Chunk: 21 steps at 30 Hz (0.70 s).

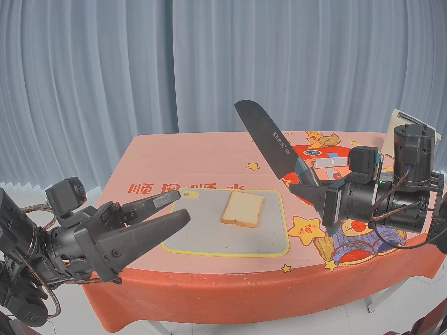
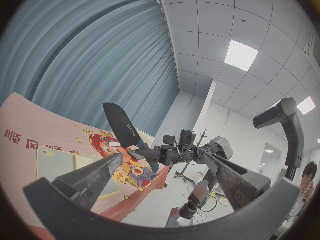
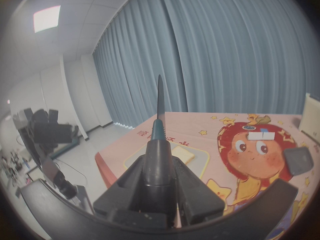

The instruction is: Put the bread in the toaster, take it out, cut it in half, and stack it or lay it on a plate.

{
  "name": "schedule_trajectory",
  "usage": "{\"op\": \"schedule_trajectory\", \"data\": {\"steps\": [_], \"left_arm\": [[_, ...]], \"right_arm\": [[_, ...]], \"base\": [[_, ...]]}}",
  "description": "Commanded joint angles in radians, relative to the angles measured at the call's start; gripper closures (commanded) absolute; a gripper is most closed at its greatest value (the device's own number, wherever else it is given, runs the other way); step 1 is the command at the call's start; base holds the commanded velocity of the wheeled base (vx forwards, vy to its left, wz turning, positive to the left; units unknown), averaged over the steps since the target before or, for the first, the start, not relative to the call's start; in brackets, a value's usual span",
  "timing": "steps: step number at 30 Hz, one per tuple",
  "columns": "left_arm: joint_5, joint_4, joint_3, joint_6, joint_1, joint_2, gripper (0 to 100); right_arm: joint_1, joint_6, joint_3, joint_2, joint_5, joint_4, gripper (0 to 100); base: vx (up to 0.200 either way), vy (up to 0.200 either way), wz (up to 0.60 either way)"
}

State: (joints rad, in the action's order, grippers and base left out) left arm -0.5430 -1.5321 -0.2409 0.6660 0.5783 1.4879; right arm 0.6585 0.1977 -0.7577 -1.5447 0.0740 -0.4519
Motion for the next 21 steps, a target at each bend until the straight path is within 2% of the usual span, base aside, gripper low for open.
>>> {"op": "schedule_trajectory", "data": {"steps": [1,2,3,6,10,16,19,21], "left_arm": [[0.000,0.001,-0.014,-0.009,0.002,0.003,0],[0.000,0.001,-0.015,-0.011,0.002,0.003,0],[0.000,0.003,-0.017,-0.014,0.002,0.008,0],[0.000,0.003,-0.017,-0.017,0.002,0.011,0],[0.000,0.001,-0.025,-0.017,0.002,0.026,0],[0.001,0.004,-0.035,-0.017,0.002,0.031,0],[0.001,0.001,-0.028,-0.019,0.003,0.040,0],[0.001,0.001,-0.028,-0.034,0.003,0.042,0]], "right_arm": [[0.006,0.078,-0.031,-0.008,0.004,0.001,100],[0.006,0.086,-0.028,-0.006,0.004,0.002,100],[0.007,0.114,-0.008,0.001,0.001,0.015,100],[0.013,0.103,0.034,0.001,-0.005,0.029,100],[0.038,0.091,0.040,0.003,-0.011,0.029,100],[0.038,0.108,0.035,0.049,-0.002,0.030,100],[0.079,0.132,0.038,0.054,-0.014,0.033,100],[0.090,0.140,0.040,0.046,-0.034,0.039,100]], "base": [[0.000,0.000,0.00],[0.000,0.000,0.00],[0.000,0.000,0.00],[0.000,0.000,0.00],[0.000,0.000,0.00],[0.000,0.000,0.00],[0.000,0.000,0.00],[0.000,0.000,0.00]]}}
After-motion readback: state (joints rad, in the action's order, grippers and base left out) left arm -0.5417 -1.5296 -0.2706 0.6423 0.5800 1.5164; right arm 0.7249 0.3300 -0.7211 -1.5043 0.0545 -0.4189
